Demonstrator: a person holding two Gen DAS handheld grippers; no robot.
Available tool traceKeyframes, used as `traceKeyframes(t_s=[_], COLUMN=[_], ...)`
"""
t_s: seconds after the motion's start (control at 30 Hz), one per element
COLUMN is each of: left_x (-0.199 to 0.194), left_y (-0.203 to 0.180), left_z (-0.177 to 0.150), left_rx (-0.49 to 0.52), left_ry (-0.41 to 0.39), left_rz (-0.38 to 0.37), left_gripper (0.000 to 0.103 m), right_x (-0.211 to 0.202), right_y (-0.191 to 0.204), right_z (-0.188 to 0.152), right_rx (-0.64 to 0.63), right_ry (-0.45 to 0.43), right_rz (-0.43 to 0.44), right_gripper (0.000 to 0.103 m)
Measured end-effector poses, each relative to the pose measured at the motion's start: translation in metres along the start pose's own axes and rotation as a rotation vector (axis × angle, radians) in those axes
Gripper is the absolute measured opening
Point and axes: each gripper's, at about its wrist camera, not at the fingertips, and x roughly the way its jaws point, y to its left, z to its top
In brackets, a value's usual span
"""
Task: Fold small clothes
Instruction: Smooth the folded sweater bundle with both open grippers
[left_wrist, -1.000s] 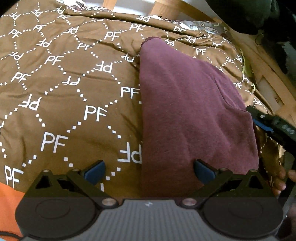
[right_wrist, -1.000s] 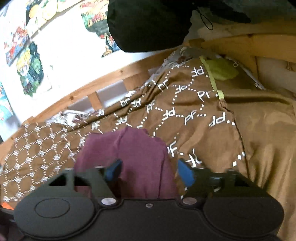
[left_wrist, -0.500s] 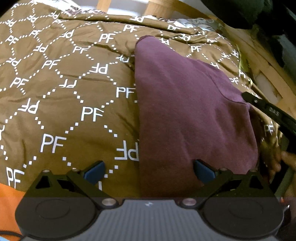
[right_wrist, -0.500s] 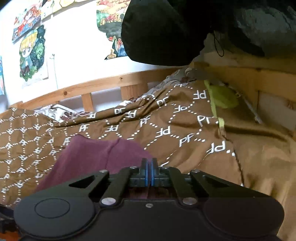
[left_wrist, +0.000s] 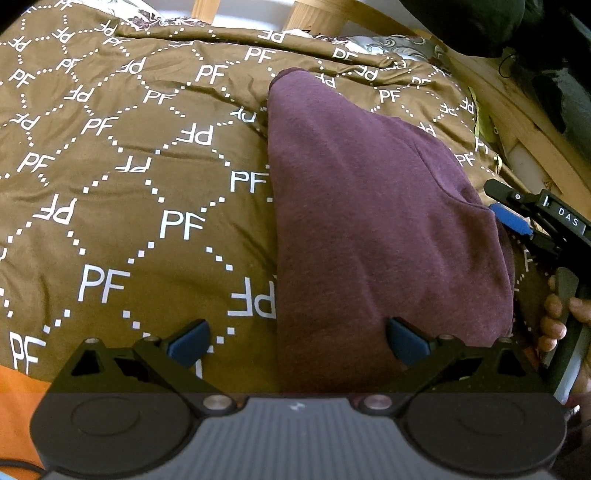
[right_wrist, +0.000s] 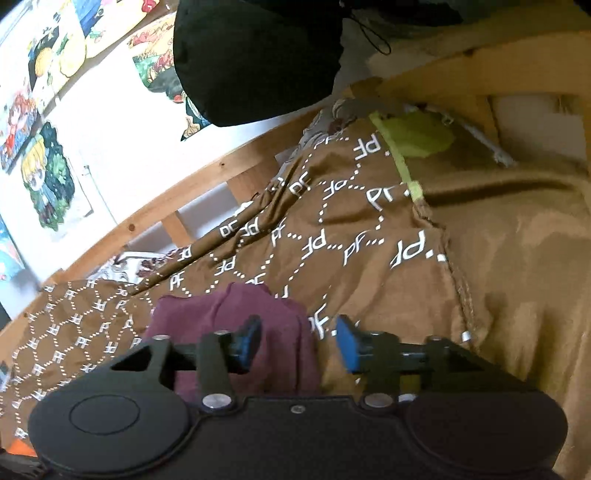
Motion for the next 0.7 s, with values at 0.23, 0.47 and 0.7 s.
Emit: traceKeyframes(t_s=[0.23, 0.47, 0.7], left_x=[0.000, 0.000, 0.000], left_y=[0.000, 0.000, 0.000], left_z=[0.000, 0.000, 0.000], left_rx=[0.000, 0.004, 0.004], left_ry=[-0.001, -0.003, -0.004], left_rz=[0.000, 0.001, 0.002], left_gripper=[0.103, 0.103, 0.103], right_x=[0.011, 0.020, 0.023], right_y=[0.011, 0.019, 0.023], right_z=[-0.009, -0.021, -0.029], right_rx=[-0.049, -0.143, -0.211], right_ry=[0.066, 0.099, 0.110], right_rz=[0.048, 0.017, -0.017], right_gripper=[0.082, 0.084, 0.081])
